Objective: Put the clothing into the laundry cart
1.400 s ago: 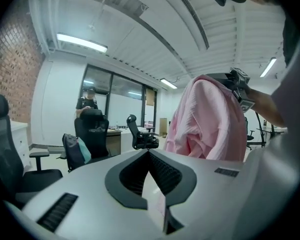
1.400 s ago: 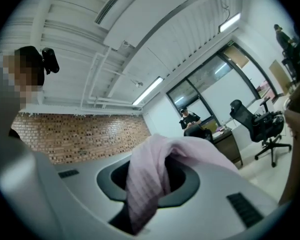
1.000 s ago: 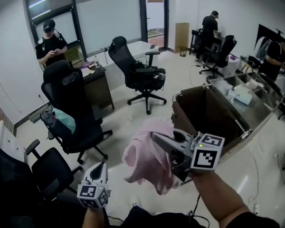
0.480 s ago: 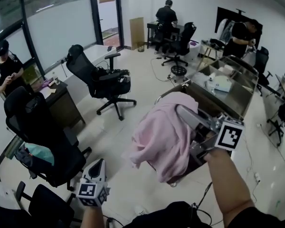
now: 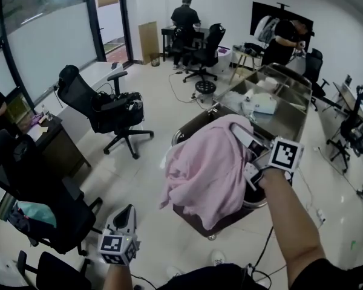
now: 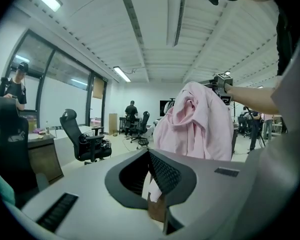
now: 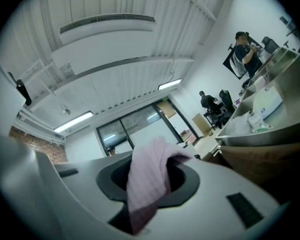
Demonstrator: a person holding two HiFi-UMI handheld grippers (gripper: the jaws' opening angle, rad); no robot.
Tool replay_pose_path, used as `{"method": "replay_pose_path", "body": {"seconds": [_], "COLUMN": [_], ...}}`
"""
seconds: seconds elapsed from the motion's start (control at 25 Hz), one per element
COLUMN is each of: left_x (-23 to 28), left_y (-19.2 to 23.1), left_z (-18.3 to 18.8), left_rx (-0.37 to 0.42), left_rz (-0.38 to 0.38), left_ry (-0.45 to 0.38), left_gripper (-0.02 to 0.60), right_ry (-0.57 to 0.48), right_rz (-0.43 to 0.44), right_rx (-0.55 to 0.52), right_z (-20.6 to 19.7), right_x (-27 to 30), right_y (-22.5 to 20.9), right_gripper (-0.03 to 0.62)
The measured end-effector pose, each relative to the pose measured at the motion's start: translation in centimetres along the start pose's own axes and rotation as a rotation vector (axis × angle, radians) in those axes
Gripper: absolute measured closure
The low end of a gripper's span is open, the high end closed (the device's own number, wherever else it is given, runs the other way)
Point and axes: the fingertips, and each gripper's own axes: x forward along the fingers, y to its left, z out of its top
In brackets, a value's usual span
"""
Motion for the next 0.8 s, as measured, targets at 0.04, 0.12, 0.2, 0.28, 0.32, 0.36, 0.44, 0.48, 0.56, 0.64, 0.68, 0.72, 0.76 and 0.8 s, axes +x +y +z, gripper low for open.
{"method": "replay_pose_path", "body": {"seconds": [0.04,0.12,0.2,0.28,0.32,0.36,0.44,0.48,0.56,0.64,0.68,0.72,0.76,0.8], "left_x": [0.6,1.6,2.2,2.7,2.9,3.1,3.5,3.7,4.0,4.3,4.4,4.5,4.6,4.6], "left_y": [-0.4,-1.4,-2.5,-3.2,-3.6,-4.0,-4.6,-4.9,-5.3,-5.6,-5.7,-5.8,-6.1,-6.4], "left_z": [0.1,0.5,1.2,1.6,1.8,1.9,1.8,1.7,1.5,1.2,1.2,1.2,1.3,1.3], "left_rx": [0.005,0.0,-0.007,-0.009,-0.016,-0.02,-0.024,-0.023,-0.024,-0.02,-0.01,0.001,0.005,0.002], "left_rz": [0.001,-0.001,0.001,0.015,0.021,0.025,0.031,0.035,0.042,0.044,0.043,0.041,0.038,0.036], "left_ry": [0.004,-0.002,-0.01,-0.012,-0.016,-0.019,-0.019,-0.015,-0.006,0.004,0.01,0.018,0.021,0.02], "left_gripper": [0.581,0.581,0.581,0.581,0.581,0.581,0.581,0.581,0.581,0.581,0.581,0.581,0.581,0.581], "right_ry": [-0.002,-0.02,-0.013,0.059,0.117,0.183,0.319,0.382,0.486,0.559,0.583,0.603,0.623,0.646], "right_rz": [-0.026,-0.045,-0.064,-0.107,-0.123,-0.134,-0.152,-0.161,-0.159,-0.142,-0.136,-0.132,-0.133,-0.135], "right_rx": [0.001,0.012,0.023,0.033,0.033,0.033,0.048,0.071,0.142,0.213,0.238,0.254,0.259,0.258], "right_z": [0.7,2.1,2.7,1.4,0.1,-1.3,-4.7,-6.3,-9.4,-11.5,-12.1,-12.5,-12.7,-12.7], "right_x": [-0.1,-0.2,-0.1,0.1,0.3,0.3,0.1,-0.2,-0.4,-0.4,-0.5,-0.7,-1.1,-1.6], "right_y": [-1.4,-3.5,-5.5,-8.4,-9.9,-11.3,-13.5,-14.3,-15.6,-16.3,-16.5,-16.6,-16.8,-17.0], "right_gripper": [0.488,0.489,0.49,0.488,0.487,0.484,0.473,0.463,0.442,0.365,0.354,0.348,0.342,0.318]}}
